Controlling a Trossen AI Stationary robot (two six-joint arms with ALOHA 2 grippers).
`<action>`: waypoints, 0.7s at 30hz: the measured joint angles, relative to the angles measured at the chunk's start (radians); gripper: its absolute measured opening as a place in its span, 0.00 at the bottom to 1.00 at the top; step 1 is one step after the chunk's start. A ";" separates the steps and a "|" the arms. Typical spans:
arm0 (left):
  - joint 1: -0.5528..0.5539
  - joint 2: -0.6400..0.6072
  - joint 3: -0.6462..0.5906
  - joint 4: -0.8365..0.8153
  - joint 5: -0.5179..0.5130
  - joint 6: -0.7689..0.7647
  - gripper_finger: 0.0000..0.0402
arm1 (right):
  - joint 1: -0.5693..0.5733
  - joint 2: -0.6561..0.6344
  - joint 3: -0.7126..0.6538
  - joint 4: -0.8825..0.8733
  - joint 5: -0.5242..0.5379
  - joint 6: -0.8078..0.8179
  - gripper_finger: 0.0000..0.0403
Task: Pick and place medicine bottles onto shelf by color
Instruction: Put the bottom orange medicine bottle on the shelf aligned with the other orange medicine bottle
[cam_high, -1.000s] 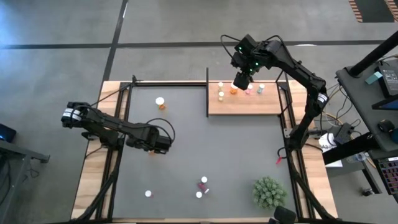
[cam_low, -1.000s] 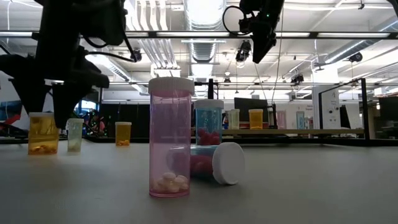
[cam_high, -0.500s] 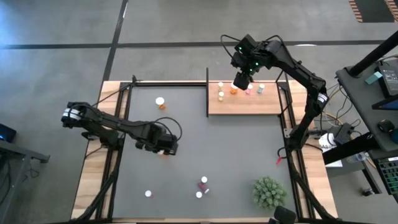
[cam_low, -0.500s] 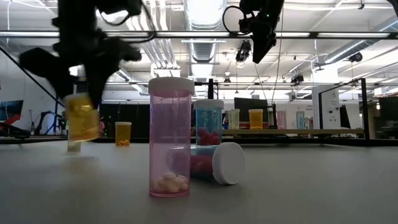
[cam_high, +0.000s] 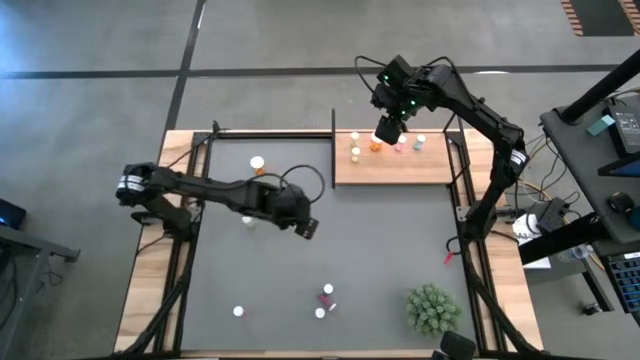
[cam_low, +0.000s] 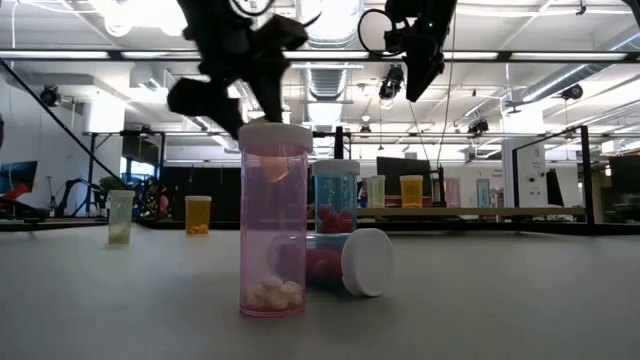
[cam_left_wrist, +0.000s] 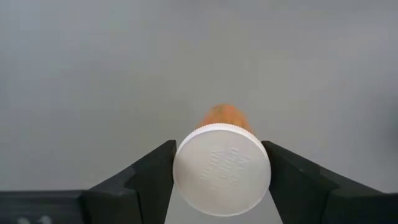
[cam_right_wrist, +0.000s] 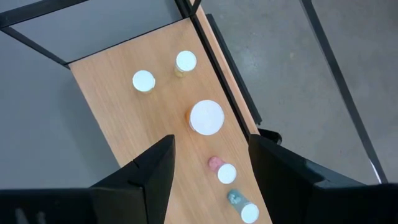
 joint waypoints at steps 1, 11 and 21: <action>0.008 0.018 0.023 -0.010 0.000 0.035 0.53 | 0.000 0.000 0.000 0.000 0.000 0.000 0.49; 0.104 0.125 0.183 0.005 0.000 0.189 0.53 | 0.000 0.000 0.000 0.033 0.000 -0.044 0.49; 0.151 0.331 0.317 -0.001 0.034 0.205 0.53 | 0.000 0.000 0.000 0.226 -0.001 0.015 0.49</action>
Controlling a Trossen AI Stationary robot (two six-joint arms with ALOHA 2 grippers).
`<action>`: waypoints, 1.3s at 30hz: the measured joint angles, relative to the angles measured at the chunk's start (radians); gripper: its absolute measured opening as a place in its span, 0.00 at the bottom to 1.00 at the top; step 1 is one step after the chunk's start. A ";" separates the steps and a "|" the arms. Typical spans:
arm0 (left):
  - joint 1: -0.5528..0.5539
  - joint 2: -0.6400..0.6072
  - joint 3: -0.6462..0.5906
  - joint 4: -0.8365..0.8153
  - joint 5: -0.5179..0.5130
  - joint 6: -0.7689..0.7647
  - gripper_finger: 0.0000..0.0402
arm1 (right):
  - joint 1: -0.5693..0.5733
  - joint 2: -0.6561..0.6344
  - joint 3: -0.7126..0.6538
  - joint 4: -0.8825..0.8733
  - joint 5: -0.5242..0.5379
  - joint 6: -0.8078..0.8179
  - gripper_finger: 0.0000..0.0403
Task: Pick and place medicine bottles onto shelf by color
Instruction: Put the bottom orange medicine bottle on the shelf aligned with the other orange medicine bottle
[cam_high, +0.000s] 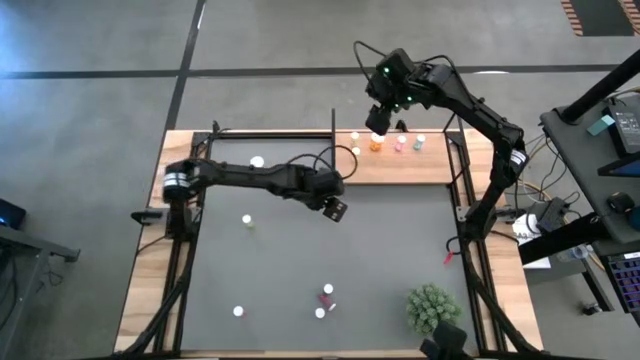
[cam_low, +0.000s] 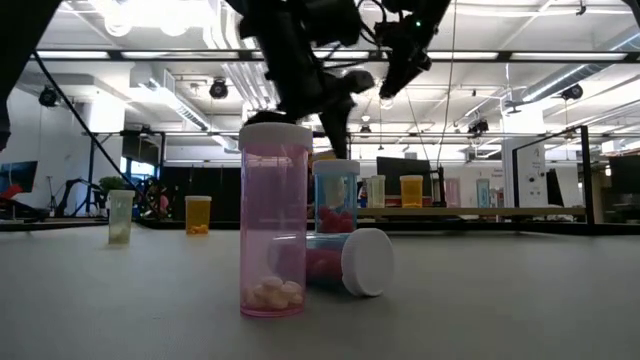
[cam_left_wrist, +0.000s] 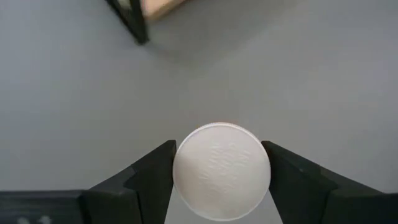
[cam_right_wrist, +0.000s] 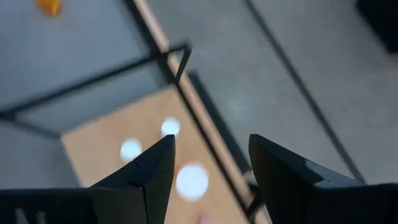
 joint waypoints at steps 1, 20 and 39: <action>0.001 0.018 0.015 0.000 0.002 0.000 0.53 | 0.000 0.000 0.000 0.029 0.000 0.000 0.49; 0.012 0.143 0.072 -0.025 -0.043 0.032 0.53 | 0.000 0.000 0.000 0.061 0.001 -0.043 0.49; 0.011 0.143 0.062 -0.019 -0.061 0.036 0.53 | 0.000 0.000 0.000 0.050 0.001 0.018 0.49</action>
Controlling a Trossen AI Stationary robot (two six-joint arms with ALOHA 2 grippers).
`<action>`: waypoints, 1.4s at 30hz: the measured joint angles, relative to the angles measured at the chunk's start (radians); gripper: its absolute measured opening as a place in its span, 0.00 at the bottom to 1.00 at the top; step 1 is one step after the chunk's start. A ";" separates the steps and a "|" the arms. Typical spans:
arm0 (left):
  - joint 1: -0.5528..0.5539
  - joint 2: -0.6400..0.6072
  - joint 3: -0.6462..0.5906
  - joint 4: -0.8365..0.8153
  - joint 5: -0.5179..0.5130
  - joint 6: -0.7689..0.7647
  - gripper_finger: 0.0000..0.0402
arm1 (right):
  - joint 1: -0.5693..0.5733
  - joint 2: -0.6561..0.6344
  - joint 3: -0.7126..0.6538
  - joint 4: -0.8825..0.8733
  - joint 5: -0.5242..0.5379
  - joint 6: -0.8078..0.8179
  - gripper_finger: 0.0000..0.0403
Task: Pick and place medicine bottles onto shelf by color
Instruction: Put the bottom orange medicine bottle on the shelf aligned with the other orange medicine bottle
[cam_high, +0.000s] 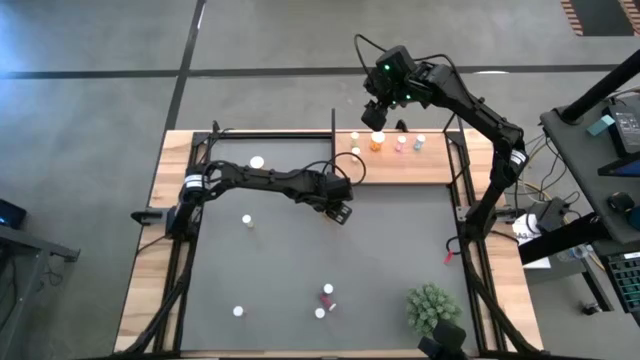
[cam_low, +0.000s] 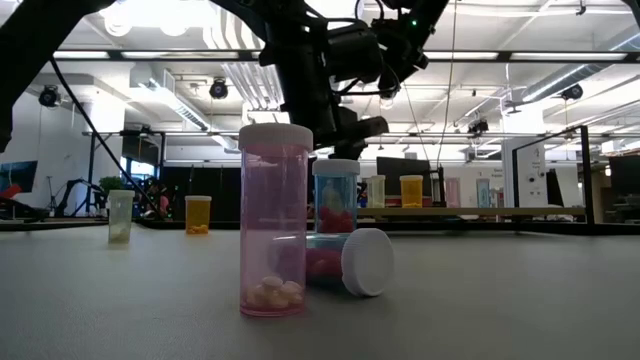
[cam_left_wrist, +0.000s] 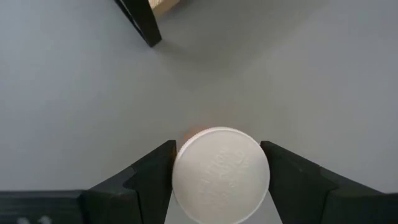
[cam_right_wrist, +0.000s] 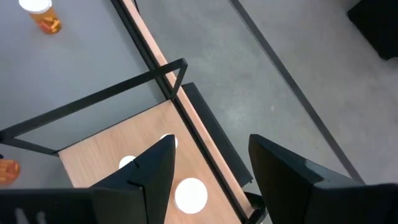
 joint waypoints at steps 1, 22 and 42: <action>0.000 0.000 0.000 -0.001 0.000 0.006 0.53 | 0.000 0.000 0.000 0.000 0.000 0.001 0.49; 0.000 -0.035 -0.006 -0.005 0.006 0.049 0.54 | 0.000 0.000 0.000 -0.194 0.001 0.034 0.49; 0.007 -0.035 -0.009 0.072 0.043 0.098 0.53 | 0.000 -0.002 0.000 -0.215 0.001 0.056 0.49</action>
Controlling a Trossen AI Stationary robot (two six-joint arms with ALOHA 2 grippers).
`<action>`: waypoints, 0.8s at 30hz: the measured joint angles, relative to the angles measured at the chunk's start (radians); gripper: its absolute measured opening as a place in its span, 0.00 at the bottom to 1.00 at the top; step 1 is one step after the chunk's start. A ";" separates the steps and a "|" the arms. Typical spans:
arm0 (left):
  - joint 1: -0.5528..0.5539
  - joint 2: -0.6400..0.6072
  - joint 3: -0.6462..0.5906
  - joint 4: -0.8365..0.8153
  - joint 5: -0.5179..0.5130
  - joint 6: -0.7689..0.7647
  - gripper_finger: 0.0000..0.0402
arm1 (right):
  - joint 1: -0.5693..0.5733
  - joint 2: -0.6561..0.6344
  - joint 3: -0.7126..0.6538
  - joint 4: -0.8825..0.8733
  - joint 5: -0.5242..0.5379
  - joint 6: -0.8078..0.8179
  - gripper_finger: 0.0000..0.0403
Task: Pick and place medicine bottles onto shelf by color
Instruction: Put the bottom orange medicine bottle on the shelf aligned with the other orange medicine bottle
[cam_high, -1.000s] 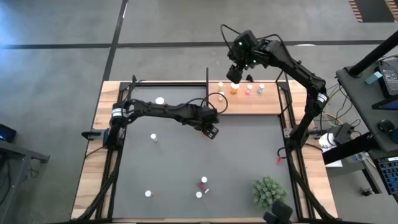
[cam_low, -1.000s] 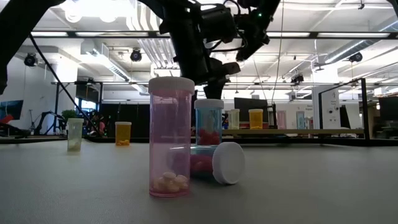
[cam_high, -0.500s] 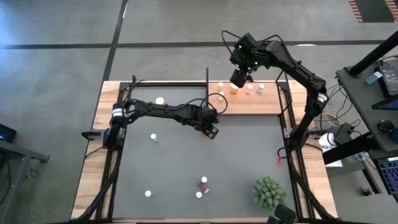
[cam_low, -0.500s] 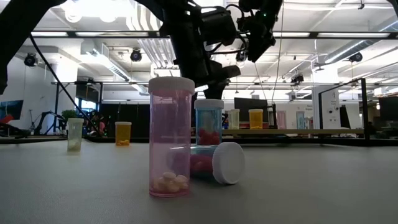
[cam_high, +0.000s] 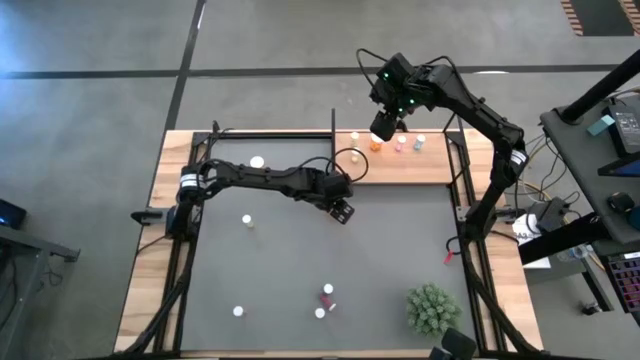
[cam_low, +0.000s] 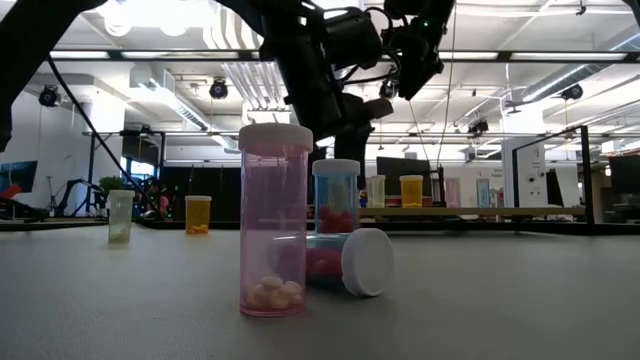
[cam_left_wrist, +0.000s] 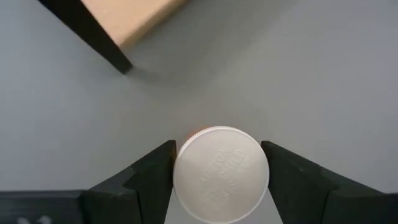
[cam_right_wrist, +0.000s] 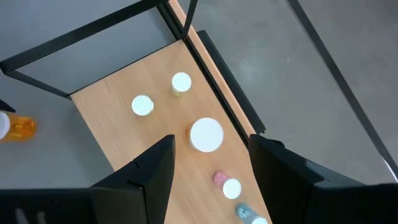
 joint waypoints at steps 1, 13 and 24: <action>0.004 0.000 -0.001 0.000 0.027 -0.002 0.53 | 0.000 0.000 0.000 0.000 0.000 0.000 0.49; 0.023 0.000 -0.015 0.001 0.104 -0.004 0.59 | 0.000 0.000 0.000 -0.002 0.000 -0.002 0.49; 0.028 -0.010 -0.012 -0.004 0.081 0.004 0.74 | 0.000 0.000 0.000 -0.051 0.000 -0.024 0.49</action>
